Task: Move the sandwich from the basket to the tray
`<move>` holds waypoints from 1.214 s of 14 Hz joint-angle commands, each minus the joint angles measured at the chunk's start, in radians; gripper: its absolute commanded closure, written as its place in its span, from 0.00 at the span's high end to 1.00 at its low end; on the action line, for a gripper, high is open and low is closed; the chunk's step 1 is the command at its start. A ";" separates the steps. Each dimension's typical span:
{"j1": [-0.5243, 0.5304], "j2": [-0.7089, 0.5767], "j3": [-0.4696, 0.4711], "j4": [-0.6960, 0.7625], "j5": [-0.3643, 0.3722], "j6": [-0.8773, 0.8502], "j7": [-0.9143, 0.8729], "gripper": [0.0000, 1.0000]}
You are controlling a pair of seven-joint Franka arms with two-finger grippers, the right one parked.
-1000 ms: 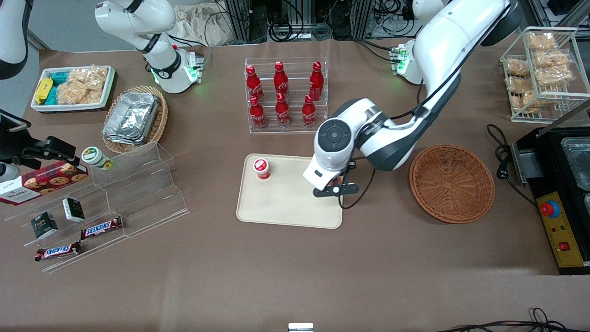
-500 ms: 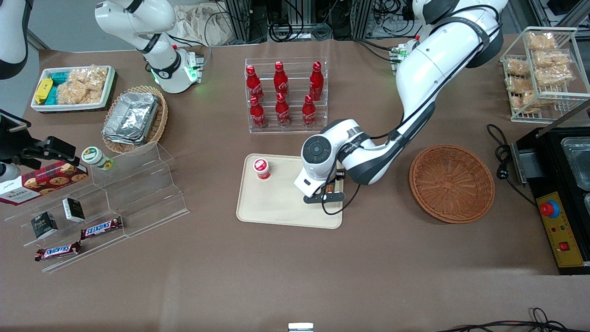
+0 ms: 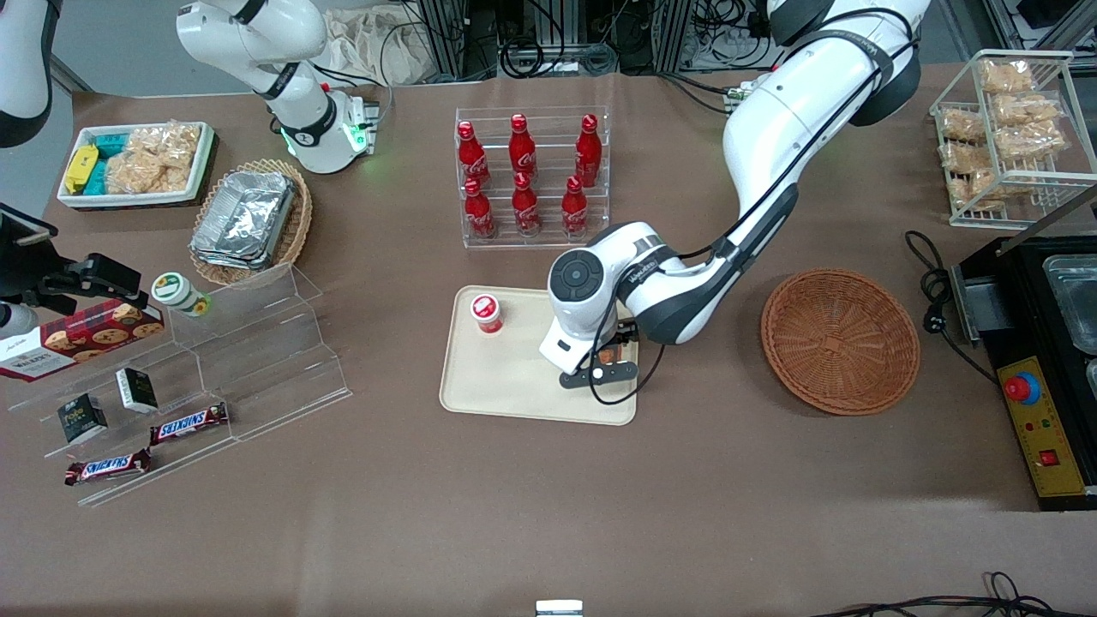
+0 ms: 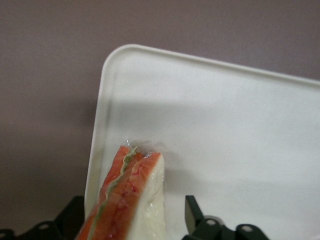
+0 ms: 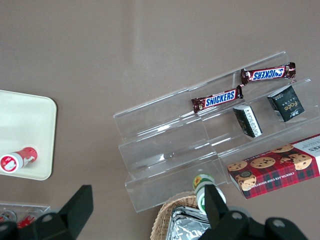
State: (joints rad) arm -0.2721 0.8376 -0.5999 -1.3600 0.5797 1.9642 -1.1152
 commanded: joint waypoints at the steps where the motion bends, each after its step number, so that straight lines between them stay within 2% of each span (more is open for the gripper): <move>1: 0.020 -0.133 0.011 0.012 -0.036 -0.115 -0.032 1.00; 6: 0.137 -0.395 0.012 -0.001 -0.194 -0.296 -0.035 1.00; 9: 0.226 -0.480 0.011 -0.002 -0.242 -0.353 -0.008 1.00; 13: 0.367 -0.567 0.014 -0.005 -0.348 -0.428 0.220 1.00; 14: 0.384 -0.587 0.028 -0.005 -0.365 -0.442 0.286 1.00; 17: 0.357 -0.646 0.205 -0.011 -0.455 -0.469 0.496 1.00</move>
State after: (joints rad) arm 0.0966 0.2624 -0.4851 -1.3287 0.1883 1.5086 -0.7434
